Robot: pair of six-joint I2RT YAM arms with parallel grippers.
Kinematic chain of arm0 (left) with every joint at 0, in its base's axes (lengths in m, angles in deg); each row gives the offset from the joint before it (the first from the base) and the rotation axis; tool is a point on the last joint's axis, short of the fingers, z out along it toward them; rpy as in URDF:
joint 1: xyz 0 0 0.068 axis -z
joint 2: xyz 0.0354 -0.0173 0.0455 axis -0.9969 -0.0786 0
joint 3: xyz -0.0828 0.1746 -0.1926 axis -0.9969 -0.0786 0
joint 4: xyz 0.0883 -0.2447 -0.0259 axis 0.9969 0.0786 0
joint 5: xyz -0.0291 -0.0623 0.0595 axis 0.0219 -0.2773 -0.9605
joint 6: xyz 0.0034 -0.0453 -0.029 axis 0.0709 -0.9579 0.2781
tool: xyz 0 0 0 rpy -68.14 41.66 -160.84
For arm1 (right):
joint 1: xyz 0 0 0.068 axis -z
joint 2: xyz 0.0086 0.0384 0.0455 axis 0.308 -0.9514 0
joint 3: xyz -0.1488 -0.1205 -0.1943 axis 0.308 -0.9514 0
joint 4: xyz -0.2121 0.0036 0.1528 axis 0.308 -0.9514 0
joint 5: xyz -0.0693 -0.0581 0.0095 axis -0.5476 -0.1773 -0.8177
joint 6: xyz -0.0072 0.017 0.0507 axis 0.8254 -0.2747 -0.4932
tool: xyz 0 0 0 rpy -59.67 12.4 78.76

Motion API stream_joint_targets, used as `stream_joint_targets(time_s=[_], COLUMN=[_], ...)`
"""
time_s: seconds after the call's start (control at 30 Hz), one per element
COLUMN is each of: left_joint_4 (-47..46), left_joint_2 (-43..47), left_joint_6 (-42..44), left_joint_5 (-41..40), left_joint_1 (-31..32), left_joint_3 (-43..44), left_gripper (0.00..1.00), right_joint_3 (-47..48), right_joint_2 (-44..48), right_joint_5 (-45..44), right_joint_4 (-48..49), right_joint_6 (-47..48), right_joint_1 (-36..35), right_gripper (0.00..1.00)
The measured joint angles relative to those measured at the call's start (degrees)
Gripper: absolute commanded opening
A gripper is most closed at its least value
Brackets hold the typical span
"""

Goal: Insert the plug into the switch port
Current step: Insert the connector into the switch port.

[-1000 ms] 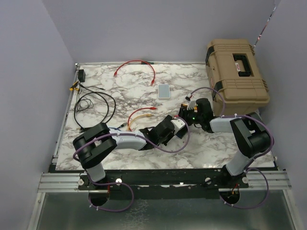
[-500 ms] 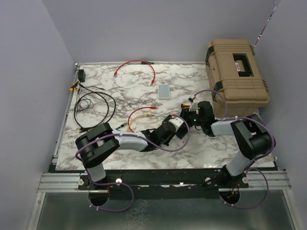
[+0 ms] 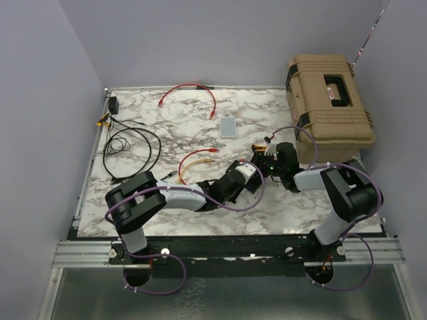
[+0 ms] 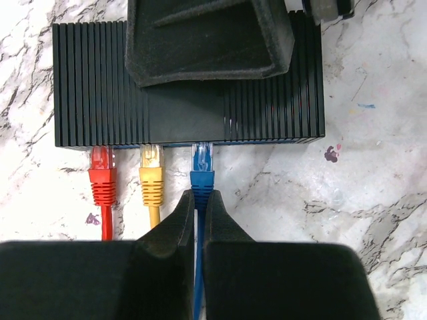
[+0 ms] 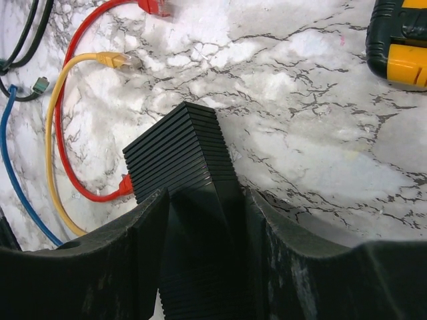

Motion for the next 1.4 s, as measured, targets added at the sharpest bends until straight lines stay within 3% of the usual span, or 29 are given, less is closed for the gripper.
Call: stream_joint_targets(time_s=[0.9, 1.2, 1.4], left_joint_4=[1.7, 1.7, 0.3], left_joint_2=[-0.2, -1.1, -1.1], left_joint_6=[1.1, 4.7, 4.7], left_joint_5=[-1.3, 2.7, 3.3], left_joint_1=[-1.4, -2.9, -3.2], left_joint_3=[2.5, 2.5, 1.8], left_gripper=[0.00, 0.00, 0.00], right_joint_3=[-3.2, -2.8, -0.8], right_joint_2=[0.7, 0.8, 2.6], right_joint_5=[-8.2, -10.6, -13.3], right_joint_4=[5.9, 5.4, -0.6], right_joint_6=[-4.3, -3.0, -1.8], right_joint_1=[-2.6, -4.0, -5.0], right_gripper=[0.51, 0.53, 0.60])
